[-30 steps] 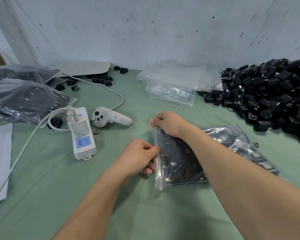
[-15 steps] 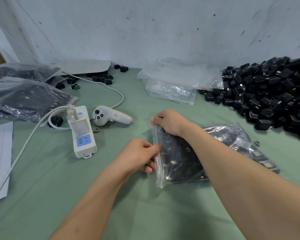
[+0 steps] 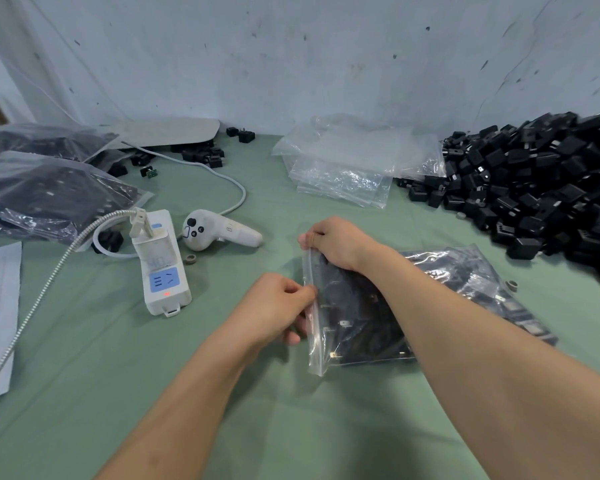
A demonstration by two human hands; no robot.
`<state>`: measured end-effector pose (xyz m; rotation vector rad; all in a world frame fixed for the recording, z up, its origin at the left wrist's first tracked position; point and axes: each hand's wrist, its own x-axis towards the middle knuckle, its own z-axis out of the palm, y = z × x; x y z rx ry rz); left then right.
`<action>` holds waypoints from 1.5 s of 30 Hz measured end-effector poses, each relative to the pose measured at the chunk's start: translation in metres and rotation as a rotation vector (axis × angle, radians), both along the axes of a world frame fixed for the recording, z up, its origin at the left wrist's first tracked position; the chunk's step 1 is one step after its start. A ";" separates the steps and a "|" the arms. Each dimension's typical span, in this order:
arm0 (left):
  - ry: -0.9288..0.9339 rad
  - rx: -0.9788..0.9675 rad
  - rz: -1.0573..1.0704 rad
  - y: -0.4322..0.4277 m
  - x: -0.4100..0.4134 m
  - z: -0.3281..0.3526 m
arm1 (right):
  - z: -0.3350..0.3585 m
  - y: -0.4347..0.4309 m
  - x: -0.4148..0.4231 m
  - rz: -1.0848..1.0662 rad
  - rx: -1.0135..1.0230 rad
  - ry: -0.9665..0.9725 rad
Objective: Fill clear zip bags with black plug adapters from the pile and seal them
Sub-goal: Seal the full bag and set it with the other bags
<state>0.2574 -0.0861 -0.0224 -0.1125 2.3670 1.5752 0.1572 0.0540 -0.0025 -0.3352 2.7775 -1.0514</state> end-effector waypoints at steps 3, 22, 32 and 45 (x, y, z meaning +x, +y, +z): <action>-0.028 -0.026 -0.043 -0.003 0.001 0.001 | 0.000 0.000 0.000 0.002 0.003 0.004; -0.060 -0.104 -0.148 -0.007 0.016 0.005 | -0.002 0.001 -0.001 -0.023 0.007 0.012; -0.051 -0.096 -0.207 -0.011 0.030 0.002 | 0.000 0.001 0.001 -0.022 -0.009 0.012; -0.029 -0.083 -0.301 -0.017 0.049 0.008 | -0.001 0.003 -0.002 -0.033 -0.011 -0.012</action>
